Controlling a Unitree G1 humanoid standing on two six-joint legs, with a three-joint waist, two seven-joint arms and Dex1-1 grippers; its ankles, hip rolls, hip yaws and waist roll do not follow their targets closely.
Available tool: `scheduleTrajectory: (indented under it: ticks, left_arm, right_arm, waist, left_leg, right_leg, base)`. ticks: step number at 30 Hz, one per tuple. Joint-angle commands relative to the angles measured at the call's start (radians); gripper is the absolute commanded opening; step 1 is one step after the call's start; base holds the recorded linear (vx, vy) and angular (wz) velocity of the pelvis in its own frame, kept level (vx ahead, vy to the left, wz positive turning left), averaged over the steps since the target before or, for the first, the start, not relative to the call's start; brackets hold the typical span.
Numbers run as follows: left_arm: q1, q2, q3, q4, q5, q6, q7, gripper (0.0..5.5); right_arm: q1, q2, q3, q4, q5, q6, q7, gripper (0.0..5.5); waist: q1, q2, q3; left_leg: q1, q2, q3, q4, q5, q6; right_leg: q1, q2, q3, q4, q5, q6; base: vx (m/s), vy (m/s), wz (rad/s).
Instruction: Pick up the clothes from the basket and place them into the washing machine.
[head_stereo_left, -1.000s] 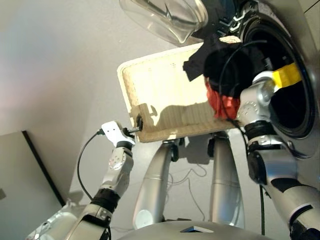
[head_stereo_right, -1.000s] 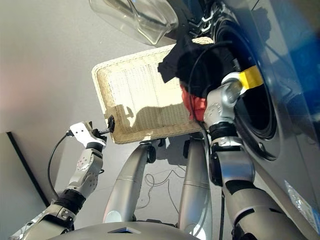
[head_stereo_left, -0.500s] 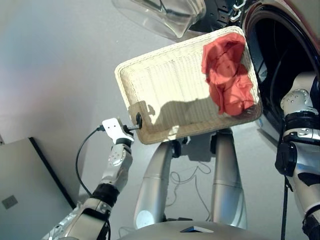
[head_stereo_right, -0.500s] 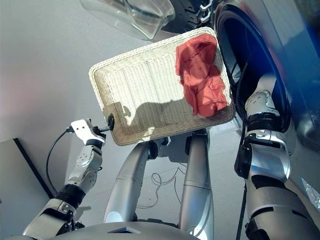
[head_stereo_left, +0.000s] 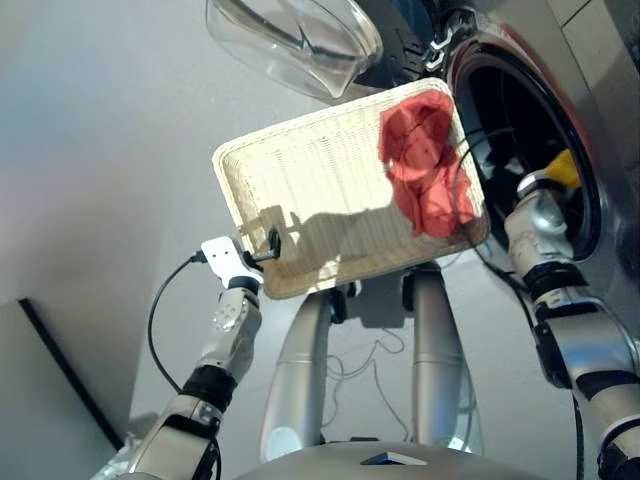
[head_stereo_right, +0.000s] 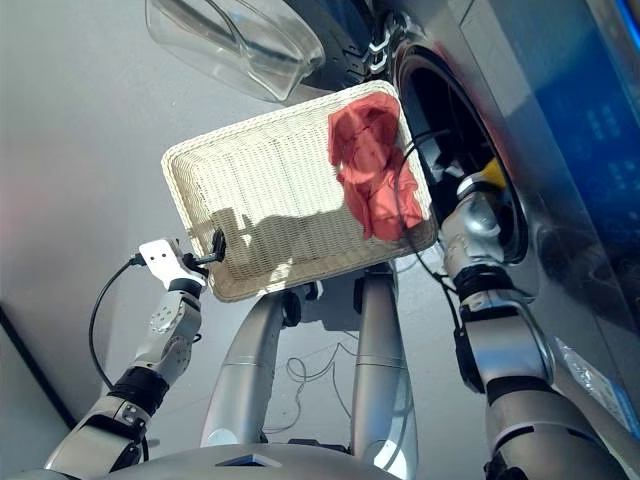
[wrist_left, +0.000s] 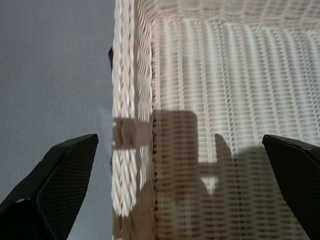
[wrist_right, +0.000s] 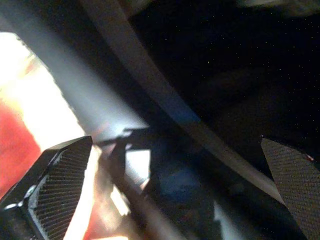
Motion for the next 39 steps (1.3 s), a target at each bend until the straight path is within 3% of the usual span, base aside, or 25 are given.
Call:
scheduleTrajectory:
  ticks: [1,8,16,22,23,24,32,39]
  left_arm:
    - [0.018,0.034,0.053,-0.003,-0.006,-0.023,-0.023,5.50]
    - [-0.025,0.020,0.051,0.005,0.006,-0.026,-0.015,5.50]
    - [-0.049,0.024,0.043,-0.035,0.011,-0.013,0.002,5.50]
    - [-0.073,0.026,0.020,-0.044,0.014,-0.004,0.018,5.50]
    - [-0.073,0.027,0.018,-0.046,0.013,-0.002,0.016,5.50]
    - [-0.074,0.025,0.014,-0.045,0.012,0.000,0.015,5.50]
    - [-0.068,0.023,0.015,-0.033,0.002,0.000,0.021,5.50]
    - [-0.048,0.013,0.023,-0.030,-0.002,-0.016,0.020,5.50]
  right_arm:
    - [0.003,0.008,0.038,-0.042,-0.091,0.003,0.060,5.50]
    - [-0.042,0.095,0.078,0.104,-0.220,0.061,0.061,5.50]
    - [-0.114,0.141,0.055,0.268,-0.280,0.107,0.019,5.50]
    - [-0.182,0.154,0.019,0.335,-0.243,0.125,0.001,5.50]
    - [-0.188,0.152,0.012,0.340,-0.228,0.126,0.005,2.44]
    - [-0.191,0.153,0.010,0.339,-0.219,0.124,0.007,0.00]
    - [-0.154,0.178,-0.035,0.232,-0.046,0.065,0.019,0.00]
    - [-0.051,0.193,-0.116,0.002,0.167,-0.038,0.040,0.00]
  waist:
    - [0.031,-0.012,-0.016]
    - [0.057,-0.020,-0.001]
    - [0.089,0.006,0.029]
    - [0.104,0.022,0.044]
    - [0.105,0.025,0.043]
    - [0.105,0.025,0.042]
    - [0.094,0.018,0.016]
    - [0.066,0.019,0.005]
  left_leg:
    - [0.013,0.015,-0.014,-0.080,0.054,-0.026]
    - [0.009,0.007,-0.032,-0.102,0.071,-0.026]
    - [-0.070,-0.005,-0.050,-0.046,0.062,-0.016]
    - [-0.121,-0.010,-0.051,0.000,0.049,-0.011]
    - [-0.126,-0.010,-0.049,0.008,0.046,-0.011]
    - [-0.128,-0.010,-0.048,0.013,0.044,-0.010]
    - [-0.093,-0.007,-0.034,0.001,0.033,-0.010]
    - [-0.006,-0.006,-0.018,-0.072,0.041,-0.015]
  right_leg:
    - [0.064,0.025,-0.026,-0.064,-0.007,0.032]
    - [0.069,0.014,-0.043,-0.075,-0.011,0.033]
    - [-0.001,0.007,-0.047,-0.007,-0.032,0.032]
    - [-0.054,-0.001,-0.048,0.055,-0.055,0.027]
    - [-0.060,-0.002,-0.049,0.064,-0.056,0.027]
    - [-0.063,-0.003,-0.048,0.069,-0.059,0.025]
    - [-0.046,0.002,-0.042,0.061,-0.060,0.026]
    - [0.032,0.005,-0.030,-0.008,-0.041,0.035]
  base:
    - [0.000,0.000,0.000]
    - [0.000,0.000,0.000]
    - [0.000,0.000,0.000]
    - [0.000,0.000,0.000]
    - [0.000,0.000,0.000]
    - [0.000,0.000,0.000]
    - [0.007,0.002,-0.004]
    - [0.000,0.000,0.000]
